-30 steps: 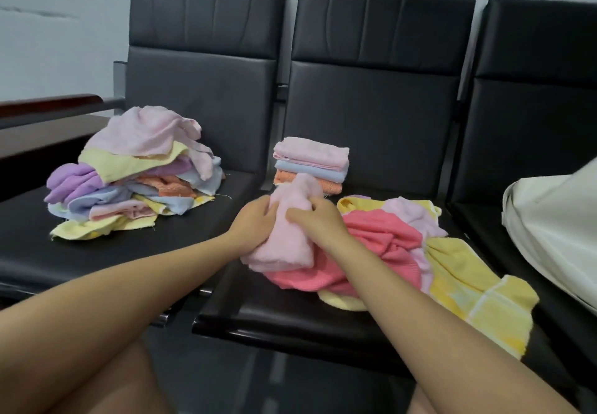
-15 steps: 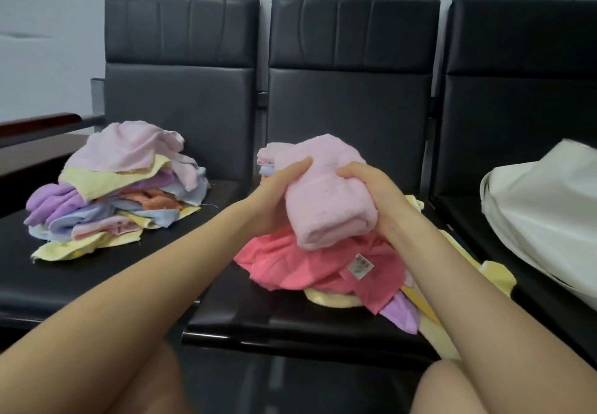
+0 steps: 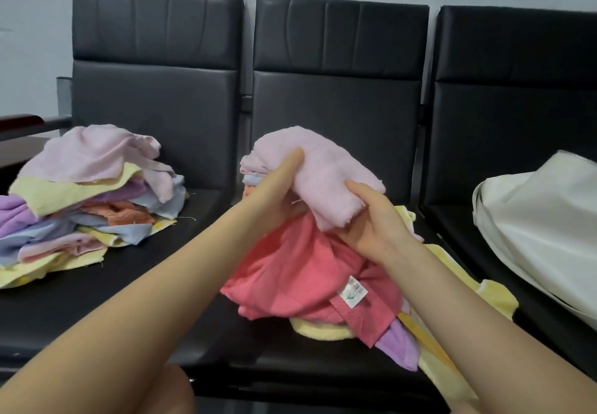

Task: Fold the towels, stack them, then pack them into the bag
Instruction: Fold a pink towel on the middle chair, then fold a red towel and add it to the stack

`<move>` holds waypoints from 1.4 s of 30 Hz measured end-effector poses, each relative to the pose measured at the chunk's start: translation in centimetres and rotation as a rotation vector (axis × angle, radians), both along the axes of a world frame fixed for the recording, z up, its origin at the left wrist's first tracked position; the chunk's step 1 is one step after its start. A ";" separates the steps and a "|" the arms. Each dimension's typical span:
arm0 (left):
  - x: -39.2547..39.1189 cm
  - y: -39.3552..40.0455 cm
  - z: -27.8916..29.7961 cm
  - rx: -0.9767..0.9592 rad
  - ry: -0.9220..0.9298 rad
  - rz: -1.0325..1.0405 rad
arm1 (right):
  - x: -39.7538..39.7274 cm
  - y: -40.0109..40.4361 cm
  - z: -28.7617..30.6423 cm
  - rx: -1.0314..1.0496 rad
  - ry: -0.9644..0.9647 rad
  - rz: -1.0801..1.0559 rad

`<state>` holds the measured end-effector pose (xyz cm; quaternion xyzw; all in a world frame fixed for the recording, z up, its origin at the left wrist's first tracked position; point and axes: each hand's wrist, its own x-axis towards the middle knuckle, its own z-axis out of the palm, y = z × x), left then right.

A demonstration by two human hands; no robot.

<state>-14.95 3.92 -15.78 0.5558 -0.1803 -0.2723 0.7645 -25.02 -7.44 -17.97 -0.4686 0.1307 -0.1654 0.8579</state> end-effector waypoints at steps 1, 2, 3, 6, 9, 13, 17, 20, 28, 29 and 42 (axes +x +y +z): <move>0.4 -0.4 -0.1 0.057 -0.069 0.015 | 0.3 -0.4 -0.1 -0.044 0.012 -0.030; 0.9 -0.5 -0.1 0.096 -0.108 0.054 | 0.8 -1.0 -0.1 -0.079 0.026 -0.058; 1.8 -0.8 -0.2 0.088 -0.137 0.094 | 1.3 -1.6 -0.2 -0.096 0.032 -0.087; 4.7 -1.7 0.4 0.047 -0.093 0.172 | 3.9 -3.3 0.7 -0.190 0.050 -0.130; 9.3 -2.9 0.8 0.121 -0.150 0.299 | 8.8 -5.1 2.7 -0.357 0.216 -0.202; 15.2 -4.0 1.6 0.142 -0.424 0.368 | 15.8 -7.6 4.5 -0.443 0.250 -0.281; 21.0 -5.4 0.8 0.178 -0.597 0.480 | 22.1 -9.6 3.7 -0.715 0.131 -0.507; 24.4 -6.4 -2.4 0.455 -0.769 0.535 | 26.4 -11.3 0.9 -1.104 0.268 -0.487; 24.5 -6.9 -3.4 1.212 -0.995 0.492 | 24.4 -12.1 -1.6 -1.220 0.586 -0.171; 23.1 -6.8 -2.9 1.193 -0.981 0.500 | 22.7 -11.4 -1.1 -1.175 0.542 -0.205; 2.2 0.1 -5.0 0.694 -0.840 0.238 | 1.0 -3.5 -2.3 -1.364 0.255 -0.217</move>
